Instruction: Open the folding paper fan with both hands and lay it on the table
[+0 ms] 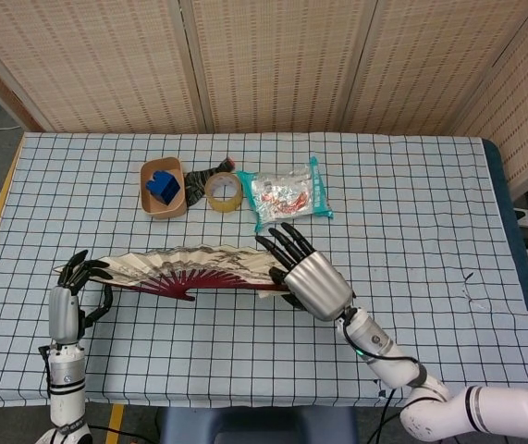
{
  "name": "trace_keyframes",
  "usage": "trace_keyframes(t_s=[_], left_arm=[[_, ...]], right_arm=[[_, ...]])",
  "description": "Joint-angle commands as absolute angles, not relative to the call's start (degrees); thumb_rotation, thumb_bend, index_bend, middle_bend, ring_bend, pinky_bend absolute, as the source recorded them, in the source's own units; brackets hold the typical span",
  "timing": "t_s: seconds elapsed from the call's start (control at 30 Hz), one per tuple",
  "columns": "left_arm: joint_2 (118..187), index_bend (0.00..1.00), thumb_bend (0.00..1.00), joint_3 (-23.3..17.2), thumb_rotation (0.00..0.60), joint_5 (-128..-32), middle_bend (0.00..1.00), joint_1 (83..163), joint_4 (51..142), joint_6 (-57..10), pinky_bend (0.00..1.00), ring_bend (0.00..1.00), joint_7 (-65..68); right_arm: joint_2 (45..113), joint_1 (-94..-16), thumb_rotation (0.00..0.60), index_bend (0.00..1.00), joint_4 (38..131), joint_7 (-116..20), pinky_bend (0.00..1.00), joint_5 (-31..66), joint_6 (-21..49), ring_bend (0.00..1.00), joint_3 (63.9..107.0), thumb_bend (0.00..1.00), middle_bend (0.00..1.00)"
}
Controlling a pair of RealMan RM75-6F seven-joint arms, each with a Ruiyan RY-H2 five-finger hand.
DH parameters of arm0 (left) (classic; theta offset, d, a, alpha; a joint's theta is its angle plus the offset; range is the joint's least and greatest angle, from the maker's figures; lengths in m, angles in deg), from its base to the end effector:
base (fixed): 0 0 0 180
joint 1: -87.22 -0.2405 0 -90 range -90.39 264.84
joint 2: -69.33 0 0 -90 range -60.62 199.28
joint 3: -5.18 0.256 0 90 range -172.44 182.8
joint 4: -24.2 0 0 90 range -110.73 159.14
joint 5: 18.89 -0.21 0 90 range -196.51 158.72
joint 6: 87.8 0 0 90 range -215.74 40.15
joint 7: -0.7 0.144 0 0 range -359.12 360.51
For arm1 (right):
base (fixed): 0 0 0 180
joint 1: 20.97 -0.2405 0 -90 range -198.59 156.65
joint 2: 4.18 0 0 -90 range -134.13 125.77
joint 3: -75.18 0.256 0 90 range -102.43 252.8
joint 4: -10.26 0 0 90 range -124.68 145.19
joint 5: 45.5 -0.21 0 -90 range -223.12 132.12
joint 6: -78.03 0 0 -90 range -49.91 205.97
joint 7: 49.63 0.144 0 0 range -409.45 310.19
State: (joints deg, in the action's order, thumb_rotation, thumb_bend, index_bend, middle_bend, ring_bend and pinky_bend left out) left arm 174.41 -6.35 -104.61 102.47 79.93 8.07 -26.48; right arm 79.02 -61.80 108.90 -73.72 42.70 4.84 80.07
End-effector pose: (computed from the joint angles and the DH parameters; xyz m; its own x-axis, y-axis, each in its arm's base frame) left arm -0.2731 0.2517 0.0236 -0.2009 -0.2758 0.9400 0.9657 -0.2171 0.1427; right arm -0.0847 -0.2827 0.0317 0.4116 0.0954 0.9064 -0.6574 -0.6577 0.3678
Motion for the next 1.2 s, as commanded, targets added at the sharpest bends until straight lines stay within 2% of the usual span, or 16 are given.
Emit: trace_keyframes(t_s=[0.03, 0.1, 0.17, 0.3, 0.37, 0.43, 0.57, 0.77, 0.87, 0.97, 1.07, 1.2], left_arm=[[175.7, 0.69, 0.6, -4.4, 0.6, -105.7, 0.34, 102.0, 75.8, 7.9, 0.2, 0.13, -26.1], [176.1, 0.62, 0.58, -3.1, 0.6, -106.4, 0.32, 101.8, 73.9, 7.4, 0.19, 0.12, -26.8], [176.1, 0.49, 0.57, -1.8, 0.6, -107.2, 0.29, 101.5, 72.4, 7.4, 0.19, 0.11, -27.4], [176.1, 0.09, 0.54, 1.4, 0.6, -109.3, 0.19, 100.3, 69.4, 7.6, 0.19, 0.05, -28.5], [176.0, 0.01, 0.53, 2.6, 0.6, -110.0, 0.15, 99.8, 68.7, 7.4, 0.19, 0.02, -28.9], [175.9, 0.0, 0.52, 3.9, 0.6, -110.7, 0.1, 99.3, 67.4, 7.2, 0.19, 0.0, -28.6], [176.0, 0.0, 0.5, 5.7, 0.6, -111.4, 0.0, 98.4, 63.8, 6.1, 0.17, 0.0, -26.7], [174.3, 0.0, 0.5, 6.0, 0.6, -110.4, 0.0, 97.9, 63.3, 3.8, 0.16, 0.0, -29.7], [172.1, 0.0, 0.5, 6.1, 0.6, -110.9, 0.0, 97.9, 65.7, 4.5, 0.16, 0.0, -30.9], [167.3, 0.0, 0.5, 6.5, 0.6, -112.2, 0.0, 98.2, 71.7, 5.9, 0.16, 0.0, -30.0], [157.7, 0.0, 0.49, 8.7, 0.6, -114.5, 0.0, 98.3, 82.7, 5.9, 0.15, 0.0, -25.0], [141.7, 0.0, 0.47, 13.2, 0.6, -116.4, 0.0, 97.2, 102.1, 3.1, 0.14, 0.0, -10.0]], right_arm=[[79.2, -59.2, 0.6, 0.59, 107.2, -73.9, 0.01, 45.7, 3.6, 0.0, 76.4, 0.61, 0.07], [79.3, -58.0, 0.6, 0.55, 106.5, -74.3, 0.01, 46.4, 3.9, 0.0, 74.6, 0.61, 0.08], [79.3, -57.1, 0.6, 0.47, 105.9, -75.0, 0.01, 47.1, 4.1, 0.0, 73.2, 0.61, 0.07], [79.8, -55.4, 0.6, 0.11, 104.7, -76.6, 0.01, 48.4, 4.3, 0.0, 71.5, 0.6, 0.02], [79.9, -54.8, 0.6, 0.03, 104.7, -77.3, 0.01, 48.3, 4.8, 0.0, 71.0, 0.56, 0.0], [79.5, -54.1, 0.6, 0.0, 105.3, -78.4, 0.01, 47.6, 6.0, 0.0, 70.3, 0.51, 0.0], [77.5, -53.0, 0.6, 0.0, 107.6, -82.1, 0.0, 45.1, 9.5, 0.0, 68.5, 0.35, 0.0], [73.1, -51.6, 0.6, 0.0, 111.3, -86.3, 0.0, 39.9, 14.1, 0.0, 66.4, 0.23, 0.0], [71.2, -50.8, 0.6, 0.0, 113.2, -87.2, 0.0, 38.4, 13.8, 0.0, 66.7, 0.2, 0.0], [69.6, -48.2, 0.6, 0.0, 114.0, -85.2, 0.0, 40.4, 8.4, 0.0, 67.4, 0.2, 0.0], [67.4, -43.3, 0.6, 0.0, 114.0, -82.4, 0.0, 42.8, 0.0, 0.0, 67.1, 0.2, 0.0], [65.1, -34.6, 0.6, 0.0, 110.5, -77.3, 0.0, 43.5, -11.6, 0.0, 65.8, 0.2, 0.0]])
